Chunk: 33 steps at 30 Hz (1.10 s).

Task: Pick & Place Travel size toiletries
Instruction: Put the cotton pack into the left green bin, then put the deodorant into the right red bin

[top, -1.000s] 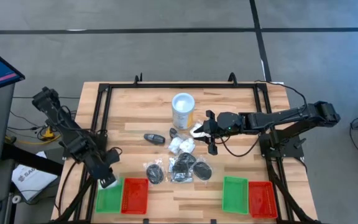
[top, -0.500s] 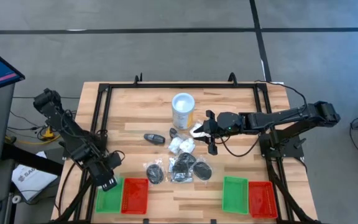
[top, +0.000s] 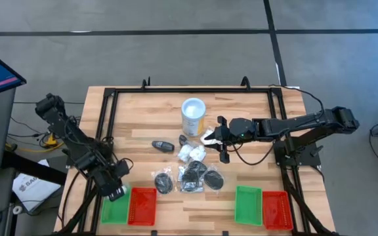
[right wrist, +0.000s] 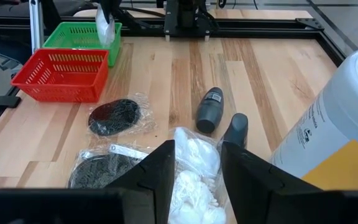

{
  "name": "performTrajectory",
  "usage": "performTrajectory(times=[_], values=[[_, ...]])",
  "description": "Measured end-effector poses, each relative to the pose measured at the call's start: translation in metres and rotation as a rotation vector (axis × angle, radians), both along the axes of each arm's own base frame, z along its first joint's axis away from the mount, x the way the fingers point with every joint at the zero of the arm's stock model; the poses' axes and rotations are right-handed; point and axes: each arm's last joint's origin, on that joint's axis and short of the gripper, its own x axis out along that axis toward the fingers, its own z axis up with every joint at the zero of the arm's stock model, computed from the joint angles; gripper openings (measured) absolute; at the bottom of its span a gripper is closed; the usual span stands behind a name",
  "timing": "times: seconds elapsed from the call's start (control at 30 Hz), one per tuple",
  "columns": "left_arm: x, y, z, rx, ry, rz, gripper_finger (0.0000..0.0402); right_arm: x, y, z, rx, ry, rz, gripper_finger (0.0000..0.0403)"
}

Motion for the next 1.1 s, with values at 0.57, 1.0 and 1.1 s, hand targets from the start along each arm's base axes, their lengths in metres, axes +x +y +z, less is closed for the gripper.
performTrajectory(times=[0.57, 1.0, 1.1], values=[[0.003, -0.005, -0.011, 0.003, 0.069, -0.012, 0.0068, 0.0, 0.0, 0.0, 0.001, 0.0, 0.0, 0.0123], [0.001, 0.007, 0.005, -0.072, 0.002, 0.024, 0.0101, 0.0, 0.0, 0.0, 0.003, 0.0, -0.001, 0.0123], [0.001, 0.016, 0.012, -0.031, -0.113, 0.051, 0.01, 0.0, 0.0, 0.0, 0.003, 0.0, 0.0, 0.0123]])
